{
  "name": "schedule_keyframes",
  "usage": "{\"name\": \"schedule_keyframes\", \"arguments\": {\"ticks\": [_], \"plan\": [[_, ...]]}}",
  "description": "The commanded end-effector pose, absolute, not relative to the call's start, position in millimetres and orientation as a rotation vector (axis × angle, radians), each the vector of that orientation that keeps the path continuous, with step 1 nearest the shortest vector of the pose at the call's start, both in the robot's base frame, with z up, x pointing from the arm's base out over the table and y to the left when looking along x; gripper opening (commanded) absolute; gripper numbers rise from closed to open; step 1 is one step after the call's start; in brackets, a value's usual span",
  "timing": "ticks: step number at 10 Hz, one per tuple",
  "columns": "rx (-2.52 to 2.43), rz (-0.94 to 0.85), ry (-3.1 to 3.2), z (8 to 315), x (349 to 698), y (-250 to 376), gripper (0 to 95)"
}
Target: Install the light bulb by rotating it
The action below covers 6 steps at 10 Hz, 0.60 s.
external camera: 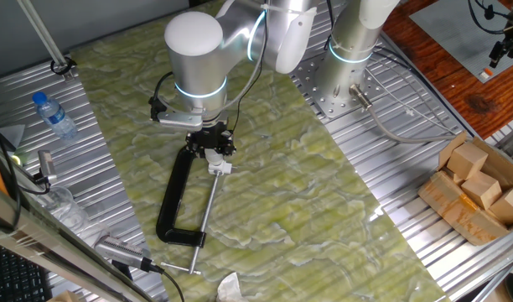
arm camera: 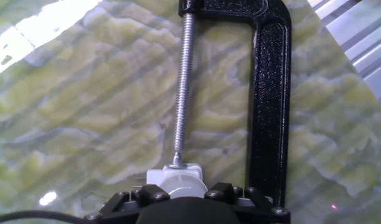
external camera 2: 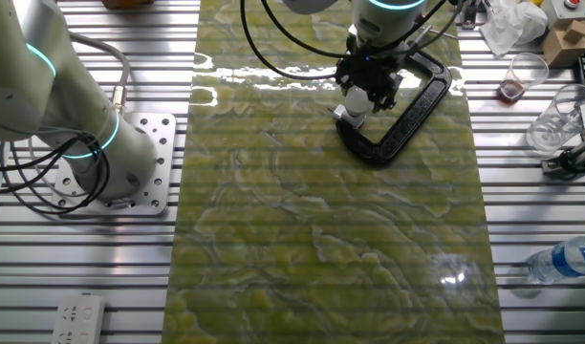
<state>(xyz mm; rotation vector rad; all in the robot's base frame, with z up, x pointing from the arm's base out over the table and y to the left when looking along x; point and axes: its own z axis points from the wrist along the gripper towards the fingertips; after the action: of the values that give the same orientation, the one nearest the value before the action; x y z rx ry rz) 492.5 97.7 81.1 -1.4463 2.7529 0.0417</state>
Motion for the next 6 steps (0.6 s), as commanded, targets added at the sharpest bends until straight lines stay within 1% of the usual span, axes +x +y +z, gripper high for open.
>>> {"name": "schedule_keyframes", "arguments": {"ticks": [1,2,6], "plan": [[-1.428,0.039,2.761,80.8,492.6,97.2,19.0],[-1.422,0.04,2.767,80.8,492.6,97.2,0.0],[-1.332,0.035,2.817,79.6,492.6,97.1,0.0]]}}
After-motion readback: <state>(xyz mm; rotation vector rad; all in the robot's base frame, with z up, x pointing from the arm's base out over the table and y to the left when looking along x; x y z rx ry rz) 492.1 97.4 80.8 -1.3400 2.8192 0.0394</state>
